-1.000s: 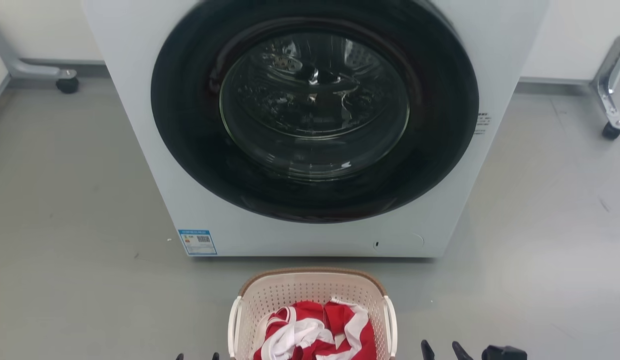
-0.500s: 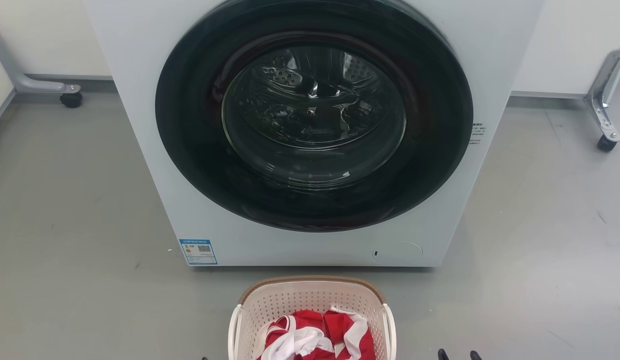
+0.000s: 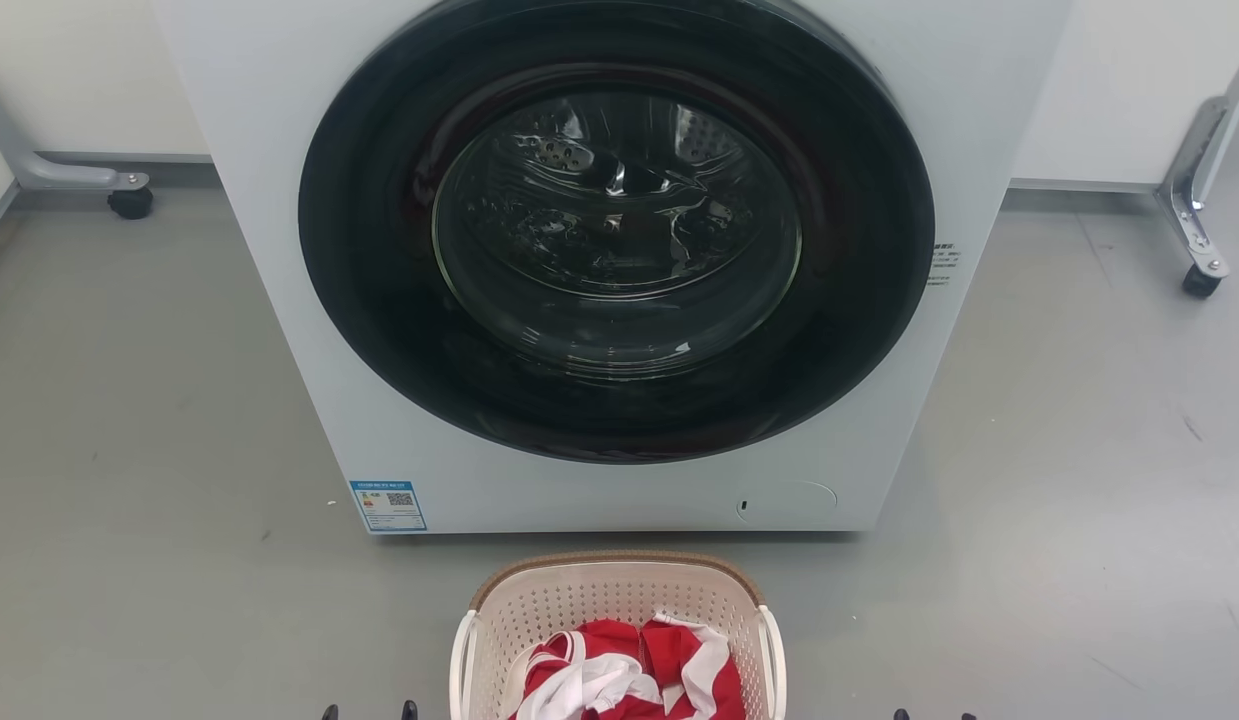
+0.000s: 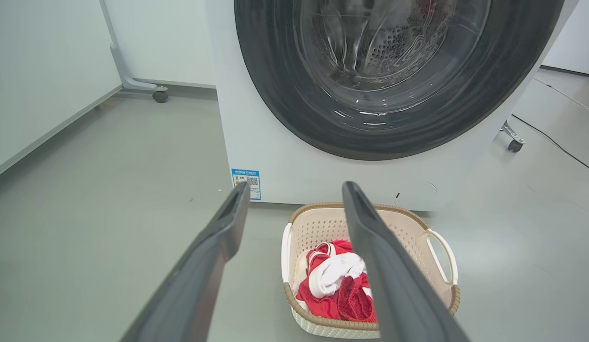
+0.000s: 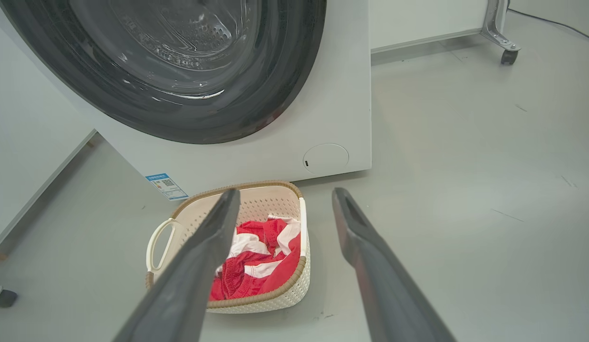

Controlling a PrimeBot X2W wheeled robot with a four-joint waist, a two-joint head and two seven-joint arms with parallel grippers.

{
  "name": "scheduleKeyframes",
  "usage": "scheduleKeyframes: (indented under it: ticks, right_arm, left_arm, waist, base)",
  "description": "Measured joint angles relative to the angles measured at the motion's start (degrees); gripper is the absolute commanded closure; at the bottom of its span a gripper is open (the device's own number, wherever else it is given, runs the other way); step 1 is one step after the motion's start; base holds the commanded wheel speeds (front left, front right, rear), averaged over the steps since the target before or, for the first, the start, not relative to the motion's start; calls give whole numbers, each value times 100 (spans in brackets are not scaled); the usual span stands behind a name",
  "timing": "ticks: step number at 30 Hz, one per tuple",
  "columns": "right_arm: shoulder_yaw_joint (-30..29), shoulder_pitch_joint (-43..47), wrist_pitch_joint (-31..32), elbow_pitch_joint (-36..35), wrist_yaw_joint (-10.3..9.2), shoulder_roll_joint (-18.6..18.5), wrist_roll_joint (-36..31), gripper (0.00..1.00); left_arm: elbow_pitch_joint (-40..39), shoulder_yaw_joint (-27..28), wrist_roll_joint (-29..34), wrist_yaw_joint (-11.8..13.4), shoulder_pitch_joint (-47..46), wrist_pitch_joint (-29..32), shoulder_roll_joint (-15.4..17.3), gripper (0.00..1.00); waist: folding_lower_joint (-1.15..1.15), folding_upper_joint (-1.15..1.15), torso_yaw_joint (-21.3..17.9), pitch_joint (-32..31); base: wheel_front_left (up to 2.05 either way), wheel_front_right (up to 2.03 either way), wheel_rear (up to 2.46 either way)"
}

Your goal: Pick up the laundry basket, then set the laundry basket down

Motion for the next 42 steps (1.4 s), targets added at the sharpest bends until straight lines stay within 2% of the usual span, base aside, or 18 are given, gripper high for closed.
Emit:
scheduleKeyframes:
  ticks: [16, 38, 39, 42]
  right_arm:
    - [-381, 285, -1, -471, 0, 170, -620, 0]
    - [-535, 439, -1, -705, 0, 286, -921, 0]
    - [-537, 439, -1, -709, 0, 291, -921, 100]
    - [-527, 457, 13, -576, 1, 302, -916, 100]
  left_arm:
    - [-276, 88, 214, 0, 142, -1, -42, 0]
    - [-380, 92, 369, 1, 235, -1, -51, 0]
    - [-382, 93, 371, 1, 235, -1, -52, 100]
    - [-246, 83, 368, -7, 246, 8, -57, 100]
  waist:
    - [0, 0, -15, -76]
    - [0, 0, 4, -109]
    - [0, 0, 4, -106]
    - [0, 0, 5, -103]
  base:
    - [0, 0, 0]
    - [0, 0, 0]
    - [0, 0, 0]
    - [0, 0, 0]
